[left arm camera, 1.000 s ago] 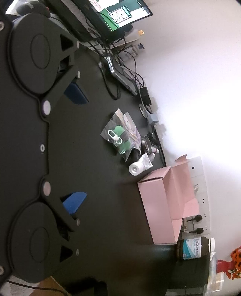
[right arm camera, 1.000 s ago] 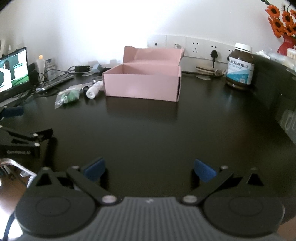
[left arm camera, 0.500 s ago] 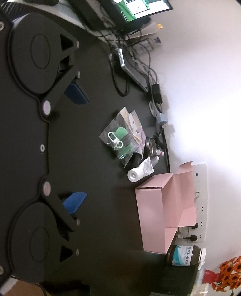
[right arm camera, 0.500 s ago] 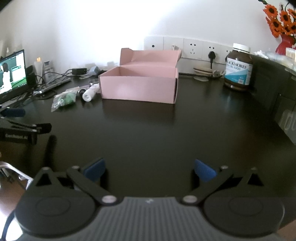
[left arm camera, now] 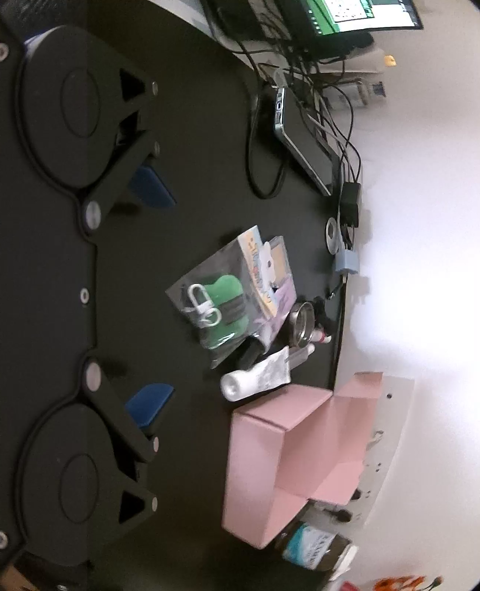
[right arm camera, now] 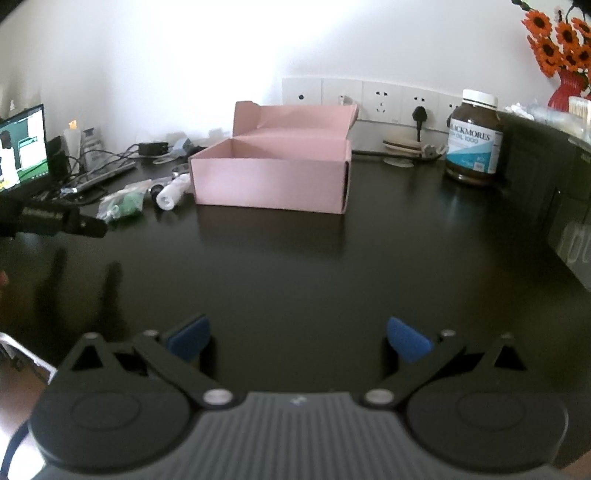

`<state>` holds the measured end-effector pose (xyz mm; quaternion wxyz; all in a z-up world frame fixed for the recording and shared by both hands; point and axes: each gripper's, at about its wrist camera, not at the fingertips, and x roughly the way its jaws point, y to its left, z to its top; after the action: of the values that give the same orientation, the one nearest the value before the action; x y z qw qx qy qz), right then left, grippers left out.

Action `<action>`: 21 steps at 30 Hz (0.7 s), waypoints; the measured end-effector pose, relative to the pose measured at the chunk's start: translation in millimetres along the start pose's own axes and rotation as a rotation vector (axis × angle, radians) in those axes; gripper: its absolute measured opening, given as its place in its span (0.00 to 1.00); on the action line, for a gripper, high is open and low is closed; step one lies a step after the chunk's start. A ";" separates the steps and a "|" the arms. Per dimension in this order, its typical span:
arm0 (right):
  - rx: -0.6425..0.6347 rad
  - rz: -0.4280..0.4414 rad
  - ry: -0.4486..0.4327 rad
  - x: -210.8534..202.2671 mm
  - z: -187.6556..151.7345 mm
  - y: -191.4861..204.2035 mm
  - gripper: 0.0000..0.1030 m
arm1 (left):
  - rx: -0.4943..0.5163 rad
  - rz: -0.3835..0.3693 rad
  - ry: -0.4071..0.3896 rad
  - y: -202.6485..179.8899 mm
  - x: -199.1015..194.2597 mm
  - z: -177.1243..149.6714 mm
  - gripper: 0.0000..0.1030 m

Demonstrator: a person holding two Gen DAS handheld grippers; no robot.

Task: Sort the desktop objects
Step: 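Move the left tool toward the clear bag with green items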

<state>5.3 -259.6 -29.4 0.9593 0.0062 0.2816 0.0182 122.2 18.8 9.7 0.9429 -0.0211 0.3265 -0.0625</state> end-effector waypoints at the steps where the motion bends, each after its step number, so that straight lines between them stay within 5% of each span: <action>1: 0.001 0.000 0.000 0.7 0.4 0.0 0.99 | -0.010 -0.005 -0.008 0.6 0.5 1.2 1.00; 15: 0.002 -0.001 -0.008 2.0 0.9 -0.9 0.99 | 0.015 -0.022 -0.045 -6.7 2.7 2.7 1.00; 21: 0.005 -0.006 -0.006 2.0 0.8 0.1 0.99 | 0.201 0.009 -0.151 -15.8 -23.8 10.4 1.00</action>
<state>7.5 -259.4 -29.8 0.9602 0.0077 0.2788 0.0146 108.4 6.3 33.7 0.9624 0.0704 0.2468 -0.0892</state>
